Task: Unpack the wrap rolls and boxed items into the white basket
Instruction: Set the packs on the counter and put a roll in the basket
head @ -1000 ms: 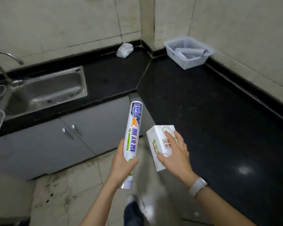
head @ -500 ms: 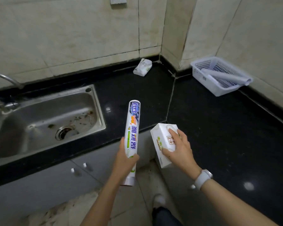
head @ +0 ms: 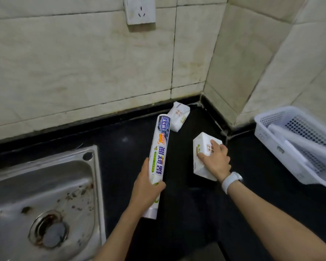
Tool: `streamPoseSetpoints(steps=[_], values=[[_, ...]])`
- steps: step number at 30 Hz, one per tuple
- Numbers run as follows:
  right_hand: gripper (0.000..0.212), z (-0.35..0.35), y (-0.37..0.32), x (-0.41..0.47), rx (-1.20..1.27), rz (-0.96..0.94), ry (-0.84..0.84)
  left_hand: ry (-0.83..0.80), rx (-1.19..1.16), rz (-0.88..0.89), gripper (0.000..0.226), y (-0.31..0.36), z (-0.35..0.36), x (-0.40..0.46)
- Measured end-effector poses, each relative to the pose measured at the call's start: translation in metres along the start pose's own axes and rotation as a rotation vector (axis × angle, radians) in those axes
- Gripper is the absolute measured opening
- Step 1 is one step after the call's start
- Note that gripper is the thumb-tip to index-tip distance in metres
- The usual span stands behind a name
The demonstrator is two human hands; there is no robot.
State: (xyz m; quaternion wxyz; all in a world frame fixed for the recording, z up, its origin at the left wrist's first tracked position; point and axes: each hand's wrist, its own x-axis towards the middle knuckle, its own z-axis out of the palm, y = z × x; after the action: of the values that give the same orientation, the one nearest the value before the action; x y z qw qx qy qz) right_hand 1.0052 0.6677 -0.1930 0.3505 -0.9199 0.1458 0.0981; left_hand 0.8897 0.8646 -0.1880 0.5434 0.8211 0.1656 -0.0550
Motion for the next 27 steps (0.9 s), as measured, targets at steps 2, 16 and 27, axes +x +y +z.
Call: streamPoseSetpoints(steps=[2, 16, 27], values=[[0.077, 0.009, -0.018, 0.047, -0.057, 0.007, 0.034, 0.011, 0.013, -0.004, 0.089, 0.007, -0.005, 0.043], [0.084, 0.059, -0.089, 0.164, -0.353, -0.074, -0.031, 0.032, 0.033, -0.005, 0.09, 0.011, -0.026, 0.161], [0.087, 0.031, -0.058, 0.179, -0.8, -0.534, -0.313, -0.057, -0.009, 0.021, 0.09, 0.024, -0.013, 0.188]])
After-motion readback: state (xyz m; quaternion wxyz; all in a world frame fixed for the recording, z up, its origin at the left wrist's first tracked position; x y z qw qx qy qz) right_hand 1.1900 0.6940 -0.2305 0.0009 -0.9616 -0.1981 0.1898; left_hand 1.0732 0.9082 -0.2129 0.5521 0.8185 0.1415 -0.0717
